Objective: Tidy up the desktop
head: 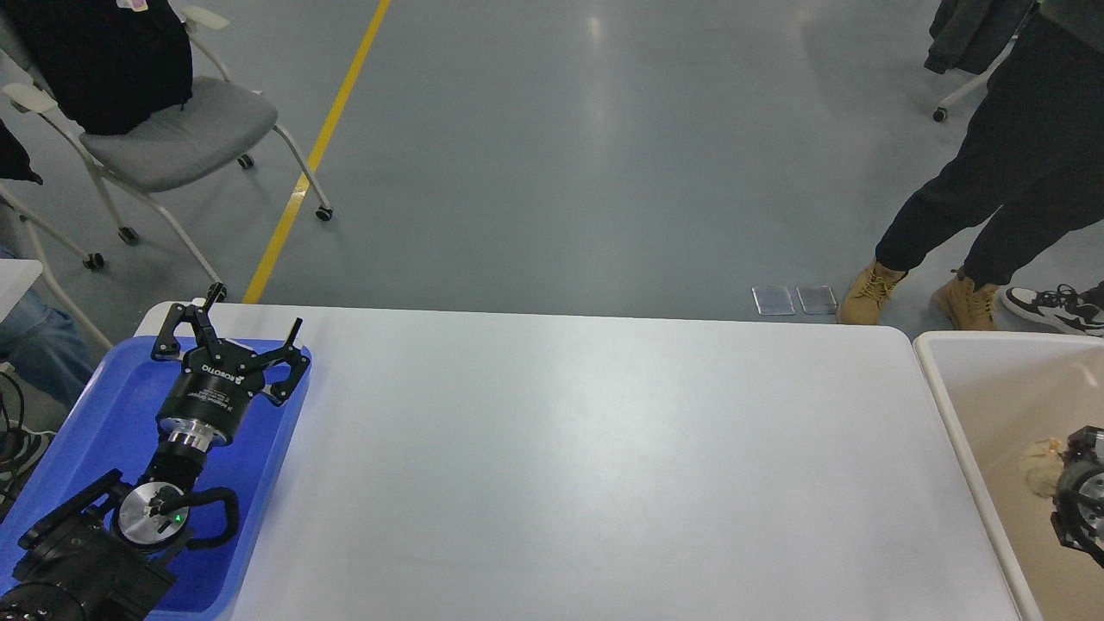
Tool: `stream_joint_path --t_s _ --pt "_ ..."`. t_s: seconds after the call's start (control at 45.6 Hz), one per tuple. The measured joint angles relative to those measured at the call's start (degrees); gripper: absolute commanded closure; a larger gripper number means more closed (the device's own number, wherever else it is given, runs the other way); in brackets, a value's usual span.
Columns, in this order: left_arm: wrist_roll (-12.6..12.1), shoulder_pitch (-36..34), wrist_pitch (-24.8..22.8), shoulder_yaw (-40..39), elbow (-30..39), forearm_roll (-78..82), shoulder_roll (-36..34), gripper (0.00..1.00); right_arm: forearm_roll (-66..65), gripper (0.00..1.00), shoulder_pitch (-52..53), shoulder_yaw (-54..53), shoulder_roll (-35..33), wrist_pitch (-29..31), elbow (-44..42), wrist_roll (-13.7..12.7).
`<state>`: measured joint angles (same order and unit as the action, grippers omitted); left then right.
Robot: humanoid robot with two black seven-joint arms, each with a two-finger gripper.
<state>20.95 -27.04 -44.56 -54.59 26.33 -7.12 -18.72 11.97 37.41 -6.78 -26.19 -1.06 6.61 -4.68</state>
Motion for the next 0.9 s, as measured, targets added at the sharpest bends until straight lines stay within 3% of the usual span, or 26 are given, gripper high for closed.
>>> stream_joint_path --t_s 0.592,0.898 --pt "0.0 -0.04 0.0 0.01 0.03 0.0 0.06 0.01 -0.38 0.0 4.44 0.11 -1.88 5.15 1.03 -0.15" --pt "-0.05 -0.04 0.0 0.01 0.02 0.0 0.07 0.01 0.18 0.0 8.62 -8.74 -5.31 5.39 11.06 -0.07"
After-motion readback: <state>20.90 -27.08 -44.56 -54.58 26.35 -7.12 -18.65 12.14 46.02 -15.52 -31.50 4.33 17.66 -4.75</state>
